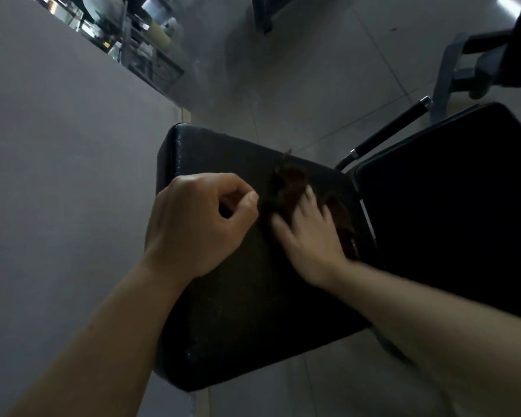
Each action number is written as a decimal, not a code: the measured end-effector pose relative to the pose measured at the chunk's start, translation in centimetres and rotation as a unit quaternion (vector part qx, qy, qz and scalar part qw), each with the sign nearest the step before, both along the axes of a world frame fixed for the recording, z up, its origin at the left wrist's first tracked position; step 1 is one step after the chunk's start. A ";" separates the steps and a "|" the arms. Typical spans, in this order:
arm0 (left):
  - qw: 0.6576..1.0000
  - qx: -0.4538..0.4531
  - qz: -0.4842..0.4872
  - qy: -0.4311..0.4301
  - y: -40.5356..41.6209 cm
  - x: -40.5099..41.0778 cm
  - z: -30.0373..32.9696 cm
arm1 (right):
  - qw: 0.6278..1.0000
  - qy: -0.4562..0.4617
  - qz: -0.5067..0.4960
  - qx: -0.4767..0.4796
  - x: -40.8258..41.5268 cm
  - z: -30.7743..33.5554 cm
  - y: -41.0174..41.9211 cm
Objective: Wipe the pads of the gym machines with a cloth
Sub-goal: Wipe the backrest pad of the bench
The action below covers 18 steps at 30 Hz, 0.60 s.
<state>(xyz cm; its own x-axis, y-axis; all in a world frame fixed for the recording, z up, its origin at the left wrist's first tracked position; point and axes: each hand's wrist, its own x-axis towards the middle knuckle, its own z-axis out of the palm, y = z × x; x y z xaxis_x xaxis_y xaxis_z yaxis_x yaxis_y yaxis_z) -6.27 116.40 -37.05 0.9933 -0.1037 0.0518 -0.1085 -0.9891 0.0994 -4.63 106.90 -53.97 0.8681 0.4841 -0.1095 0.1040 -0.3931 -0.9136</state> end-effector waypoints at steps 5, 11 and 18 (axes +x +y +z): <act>1.000 0.007 0.009 0.003 -0.2 0.1 0.0 | 0.997 0.048 -0.060 0.027 7.8 -1.4 2.0; 1.000 0.013 0.024 0.006 -0.5 0.0 0.1 | 1.000 -0.001 0.013 0.011 -1.1 -1.2 -1.4; 0.997 0.045 0.026 0.053 -1.4 -0.5 0.6 | 0.996 -0.080 0.044 0.025 -10.5 -3.6 -4.4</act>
